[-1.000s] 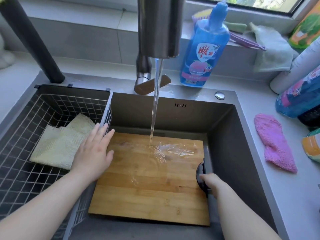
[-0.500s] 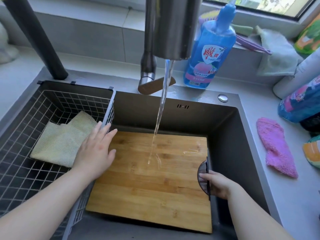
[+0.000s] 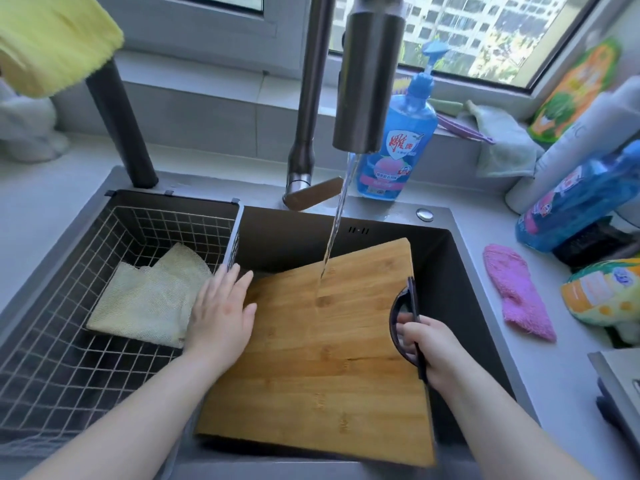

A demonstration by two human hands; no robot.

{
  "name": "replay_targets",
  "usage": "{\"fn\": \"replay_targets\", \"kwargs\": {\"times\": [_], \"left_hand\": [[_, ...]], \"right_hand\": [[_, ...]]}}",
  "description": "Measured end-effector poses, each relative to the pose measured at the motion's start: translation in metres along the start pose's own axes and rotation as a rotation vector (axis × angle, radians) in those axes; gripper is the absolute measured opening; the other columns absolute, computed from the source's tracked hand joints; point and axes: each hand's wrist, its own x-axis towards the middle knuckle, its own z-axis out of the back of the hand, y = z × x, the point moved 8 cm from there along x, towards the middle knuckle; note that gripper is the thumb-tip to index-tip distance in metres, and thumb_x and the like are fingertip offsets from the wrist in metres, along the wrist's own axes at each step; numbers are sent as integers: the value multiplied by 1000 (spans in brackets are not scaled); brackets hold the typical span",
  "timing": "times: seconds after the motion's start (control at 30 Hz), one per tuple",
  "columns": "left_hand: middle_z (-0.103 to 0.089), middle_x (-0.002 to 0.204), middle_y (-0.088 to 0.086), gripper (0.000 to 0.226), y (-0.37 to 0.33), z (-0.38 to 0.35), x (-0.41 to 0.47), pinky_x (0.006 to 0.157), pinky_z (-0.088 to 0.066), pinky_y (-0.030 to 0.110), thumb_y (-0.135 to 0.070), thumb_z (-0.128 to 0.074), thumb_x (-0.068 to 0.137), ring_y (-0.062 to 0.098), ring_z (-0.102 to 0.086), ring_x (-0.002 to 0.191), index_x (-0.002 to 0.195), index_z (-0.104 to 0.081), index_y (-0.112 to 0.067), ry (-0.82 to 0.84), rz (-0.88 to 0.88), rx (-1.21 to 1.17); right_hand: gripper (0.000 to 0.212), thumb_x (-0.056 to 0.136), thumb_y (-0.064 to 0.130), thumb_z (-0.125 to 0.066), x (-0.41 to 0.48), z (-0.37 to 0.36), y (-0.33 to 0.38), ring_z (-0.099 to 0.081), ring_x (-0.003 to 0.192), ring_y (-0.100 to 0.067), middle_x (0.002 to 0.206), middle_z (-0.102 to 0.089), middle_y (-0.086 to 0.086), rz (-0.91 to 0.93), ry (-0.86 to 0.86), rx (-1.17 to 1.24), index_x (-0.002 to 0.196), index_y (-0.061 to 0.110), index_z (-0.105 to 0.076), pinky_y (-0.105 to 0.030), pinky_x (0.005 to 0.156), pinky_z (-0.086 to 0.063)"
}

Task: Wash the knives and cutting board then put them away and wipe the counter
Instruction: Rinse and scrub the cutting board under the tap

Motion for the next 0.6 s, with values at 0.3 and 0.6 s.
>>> {"fn": "replay_targets", "kwargs": {"times": [0.3, 0.6], "left_hand": [[20, 141, -29, 69, -103, -63, -46, 109, 10, 19, -73, -12, 81, 0, 13, 139, 138, 12, -41, 312, -301, -361], [6, 157, 2, 63, -40, -86, 7, 116, -1, 36, -45, -22, 97, 17, 5, 144, 148, 1, -16, 309, 154, -350]], "right_hand": [[53, 40, 4, -39, -47, 17, 27, -22, 66, -21, 88, -32, -15, 151, -136, 47, 89, -7, -56, -33, 60, -10], [50, 38, -1, -37, -78, 26, 27, -32, 67, -19, 90, -51, -19, 176, -55, 165, 71, 9, -74, -25, 58, -21]]}}
